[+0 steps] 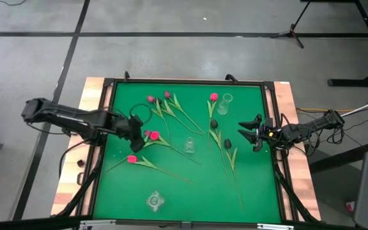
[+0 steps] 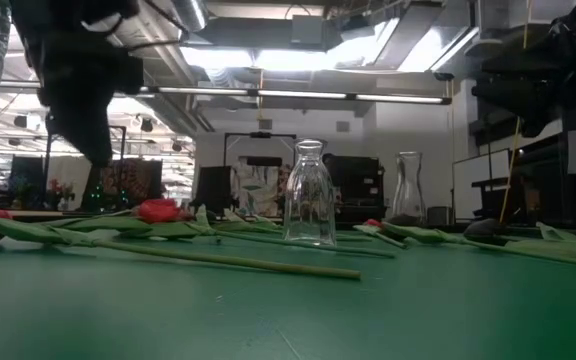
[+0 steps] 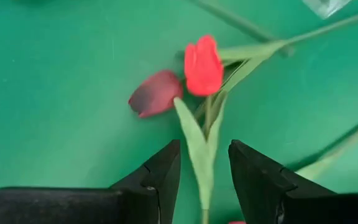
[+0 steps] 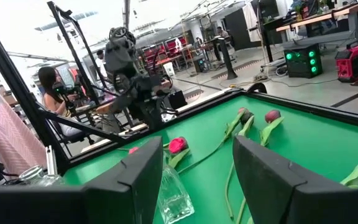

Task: Sort flowers into vase by color
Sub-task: Put the middle left pink tulip into the top transparent vase

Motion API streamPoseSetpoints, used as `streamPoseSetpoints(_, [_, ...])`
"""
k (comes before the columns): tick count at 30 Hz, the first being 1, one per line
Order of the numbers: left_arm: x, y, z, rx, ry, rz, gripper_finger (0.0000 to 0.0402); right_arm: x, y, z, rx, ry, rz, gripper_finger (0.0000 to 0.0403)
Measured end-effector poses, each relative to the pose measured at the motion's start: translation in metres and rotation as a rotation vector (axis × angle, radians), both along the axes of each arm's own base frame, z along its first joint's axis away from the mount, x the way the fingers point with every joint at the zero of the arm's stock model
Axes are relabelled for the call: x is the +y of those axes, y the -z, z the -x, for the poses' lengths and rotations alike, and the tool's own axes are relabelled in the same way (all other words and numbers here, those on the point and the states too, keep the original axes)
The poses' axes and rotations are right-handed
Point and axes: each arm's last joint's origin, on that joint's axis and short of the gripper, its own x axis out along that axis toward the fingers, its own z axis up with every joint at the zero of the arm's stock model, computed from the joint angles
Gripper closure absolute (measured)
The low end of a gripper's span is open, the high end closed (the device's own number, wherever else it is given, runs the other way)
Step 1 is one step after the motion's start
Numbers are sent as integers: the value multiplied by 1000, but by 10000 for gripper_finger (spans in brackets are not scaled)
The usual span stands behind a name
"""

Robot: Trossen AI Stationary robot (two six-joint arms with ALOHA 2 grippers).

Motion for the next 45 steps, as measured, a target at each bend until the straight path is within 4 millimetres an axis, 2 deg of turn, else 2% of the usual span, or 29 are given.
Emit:
streamPoseSetpoints(7, [-9,19,-12,102,24,-12,268,0,0,0,4,0,2,210])
streamPoseSetpoints(13, [-16,29,-26,81,49,-20,268,0,1,0,11,0,4,210])
streamPoseSetpoints(22, [-16,54,-34,205,43,-64,268,0,1,0,11,0,4,210])
streamPoseSetpoints(31, [-18,66,-40,239,66,-44,271,0,2,0,23,-1,9,210])
streamPoseSetpoints(35, [-18,68,-42,240,53,-26,303,0,4,0,41,-1,17,210])
streamPoseSetpoints(40, [-19,68,-42,232,42,-23,386,0,4,0,41,-1,17,210])
streamPoseSetpoints(45, [-19,64,-41,221,20,11,393,0,4,0,41,-1,17,210])
